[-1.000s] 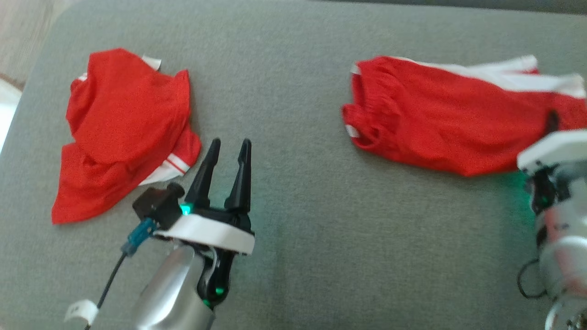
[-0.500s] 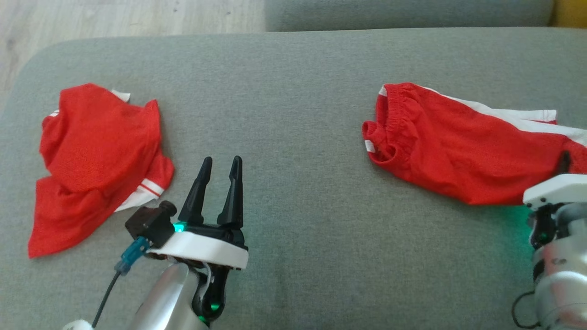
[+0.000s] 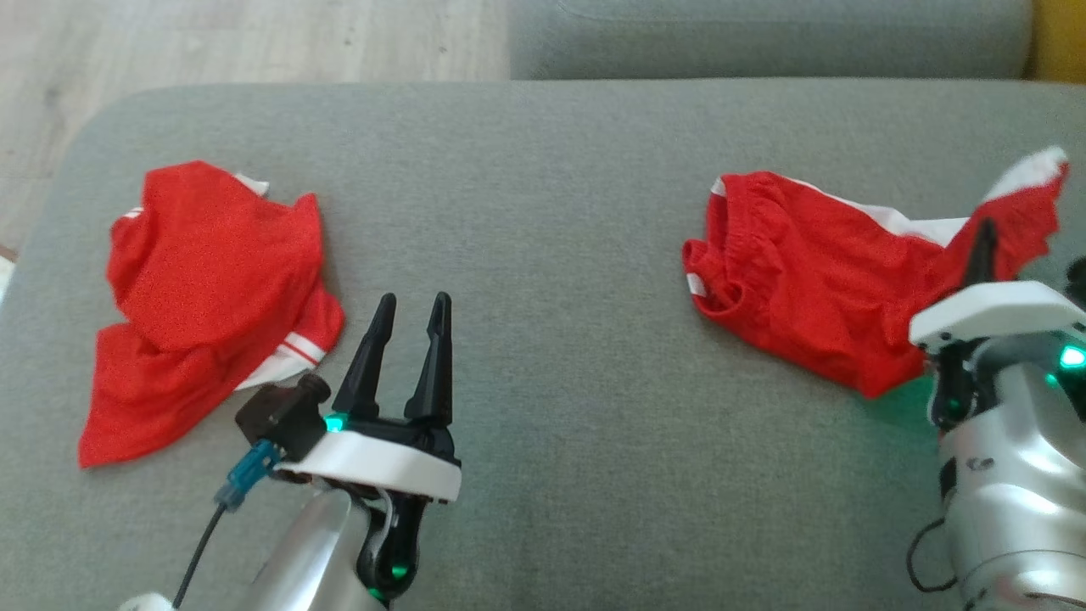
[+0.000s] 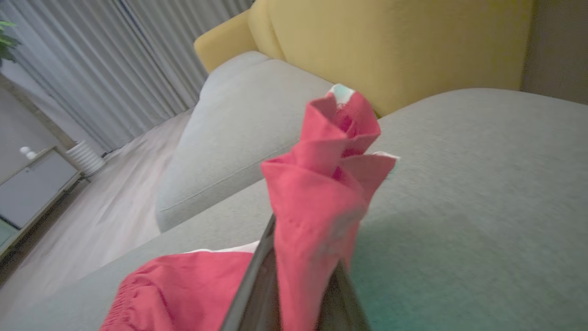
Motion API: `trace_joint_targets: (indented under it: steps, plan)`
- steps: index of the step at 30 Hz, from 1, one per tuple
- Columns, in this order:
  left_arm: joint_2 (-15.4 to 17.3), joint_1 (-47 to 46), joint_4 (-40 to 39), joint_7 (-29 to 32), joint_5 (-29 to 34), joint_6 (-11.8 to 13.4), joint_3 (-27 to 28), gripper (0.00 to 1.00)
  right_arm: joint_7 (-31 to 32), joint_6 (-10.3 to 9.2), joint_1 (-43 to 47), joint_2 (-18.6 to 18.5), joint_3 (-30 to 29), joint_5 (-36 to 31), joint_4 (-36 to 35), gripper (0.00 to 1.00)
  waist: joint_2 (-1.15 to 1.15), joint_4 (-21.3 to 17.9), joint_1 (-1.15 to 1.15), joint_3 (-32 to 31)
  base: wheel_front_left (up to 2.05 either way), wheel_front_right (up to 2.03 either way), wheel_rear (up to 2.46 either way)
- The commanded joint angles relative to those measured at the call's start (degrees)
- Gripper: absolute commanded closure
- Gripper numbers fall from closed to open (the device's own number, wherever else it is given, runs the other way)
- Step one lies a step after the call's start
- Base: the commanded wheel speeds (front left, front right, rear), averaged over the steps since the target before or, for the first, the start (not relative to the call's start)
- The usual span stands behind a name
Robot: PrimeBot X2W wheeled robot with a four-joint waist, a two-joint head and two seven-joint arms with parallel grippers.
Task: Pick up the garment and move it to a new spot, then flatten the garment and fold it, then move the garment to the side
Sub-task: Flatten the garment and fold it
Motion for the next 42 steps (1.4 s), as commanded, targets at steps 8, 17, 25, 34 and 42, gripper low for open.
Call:
trace_joint_targets:
  steps: [8, 17, 25, 34, 42]
  plan:
    - [0.91, 1.09, -1.17, -0.36, 0.32, 0.08, 1.57, 0.00, -0.78, -0.05, -0.33, 1.30, 13.58, 5.81, -4.45, 1.00, 0.00, 3.46, 0.00, -2.53, 0.00, 0.00, 0.00]
    - [1.12, 1.41, -0.92, -0.36, 0.24, 0.08, 1.37, 0.00, -0.90, -0.05, 1.94, 1.35, 27.70, 13.10, -4.62, 1.00, 0.00, 6.73, 0.00, -2.81, 0.00, 0.00, 0.00]
    - [1.12, 1.37, -0.71, -0.36, 0.14, 0.08, 1.87, 0.00, -0.15, -0.05, 3.78, 1.35, 35.44, 13.85, -1.71, 1.00, 0.00, 7.66, 0.00, -2.49, 0.00, 0.00, 0.00]
    - [1.00, 1.31, -0.39, -0.36, 0.09, 0.08, 2.27, 0.00, 3.09, -0.05, 6.11, 1.35, 46.83, 15.11, 0.58, 0.00, 0.00, 6.31, 0.00, -2.96, 0.00, 0.00, 0.00]
    - [0.94, 1.84, -0.62, -0.36, 0.07, 0.08, 3.13, 0.00, 0.57, -0.05, 5.26, 0.87, 50.10, 14.80, -0.48, 0.00, 0.00, 3.27, 0.00, -4.00, 0.00, 0.00, 0.00]
